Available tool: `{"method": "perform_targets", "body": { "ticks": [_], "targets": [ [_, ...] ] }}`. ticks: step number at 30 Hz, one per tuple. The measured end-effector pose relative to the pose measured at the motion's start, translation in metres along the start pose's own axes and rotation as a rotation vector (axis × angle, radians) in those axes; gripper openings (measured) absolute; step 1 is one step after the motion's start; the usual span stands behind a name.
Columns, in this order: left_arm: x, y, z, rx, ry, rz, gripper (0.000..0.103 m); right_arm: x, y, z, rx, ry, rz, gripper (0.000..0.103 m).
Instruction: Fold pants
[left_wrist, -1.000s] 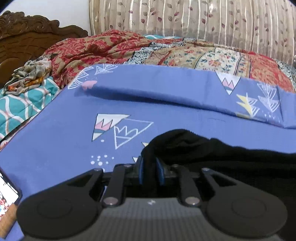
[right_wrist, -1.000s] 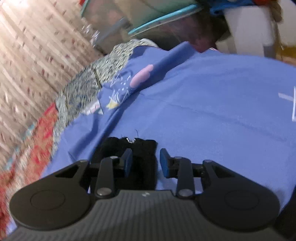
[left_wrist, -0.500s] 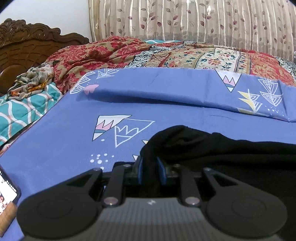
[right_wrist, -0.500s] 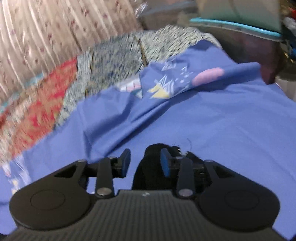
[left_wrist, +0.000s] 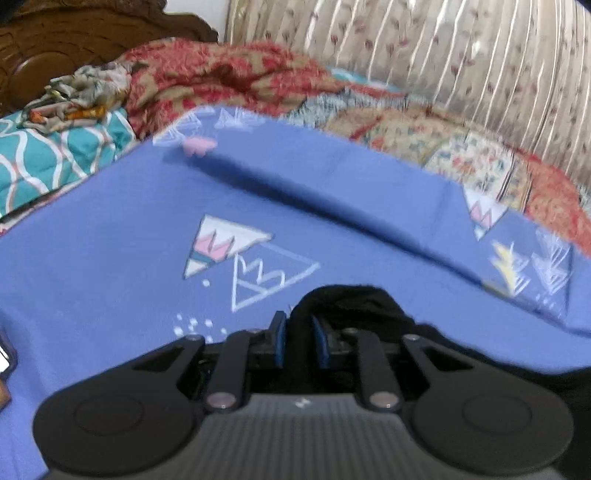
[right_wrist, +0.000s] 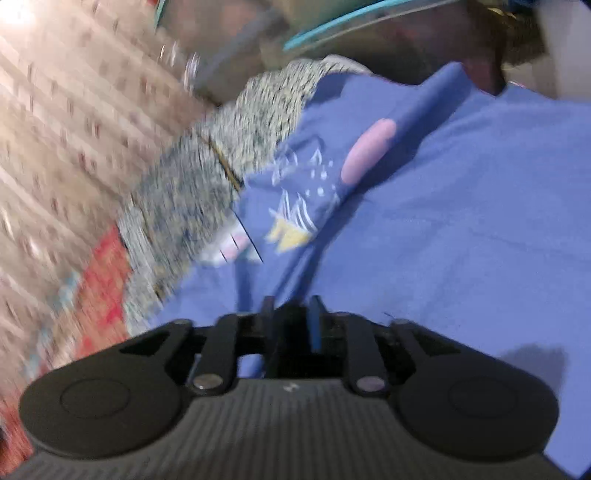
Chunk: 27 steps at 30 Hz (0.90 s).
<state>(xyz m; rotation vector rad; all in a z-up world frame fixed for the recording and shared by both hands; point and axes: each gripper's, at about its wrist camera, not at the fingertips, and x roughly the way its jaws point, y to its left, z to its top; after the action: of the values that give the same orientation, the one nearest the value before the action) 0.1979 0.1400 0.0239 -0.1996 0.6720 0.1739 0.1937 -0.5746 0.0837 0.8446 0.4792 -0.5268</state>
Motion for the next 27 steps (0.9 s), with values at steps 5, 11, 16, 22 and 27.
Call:
{"method": "perform_targets", "body": {
  "ticks": [5, 11, 16, 22, 27],
  "targets": [
    [-0.009, -0.009, -0.009, 0.070, -0.019, 0.028, 0.042, -0.006, -0.033, -0.005, -0.025, -0.019, -0.037, 0.030],
    [-0.013, -0.004, -0.010, 0.077, -0.004, 0.037, 0.045, 0.003, -0.051, -0.038, -0.031, 0.067, -0.080, 0.040],
    [-0.019, -0.005, -0.010, 0.104, 0.006, 0.046, 0.045, 0.004, -0.030, -0.054, -0.135, 0.056, -0.132, 0.008],
    [-0.051, 0.000, -0.004, 0.161, -0.073, 0.000, 0.054, -0.050, -0.071, -0.037, -0.040, -0.117, -0.269, 0.008],
    [-0.060, 0.001, 0.007, 0.265, -0.128, 0.004, 0.057, -0.067, -0.119, -0.038, 0.037, -0.014, -0.228, 0.029]
  ]
}}
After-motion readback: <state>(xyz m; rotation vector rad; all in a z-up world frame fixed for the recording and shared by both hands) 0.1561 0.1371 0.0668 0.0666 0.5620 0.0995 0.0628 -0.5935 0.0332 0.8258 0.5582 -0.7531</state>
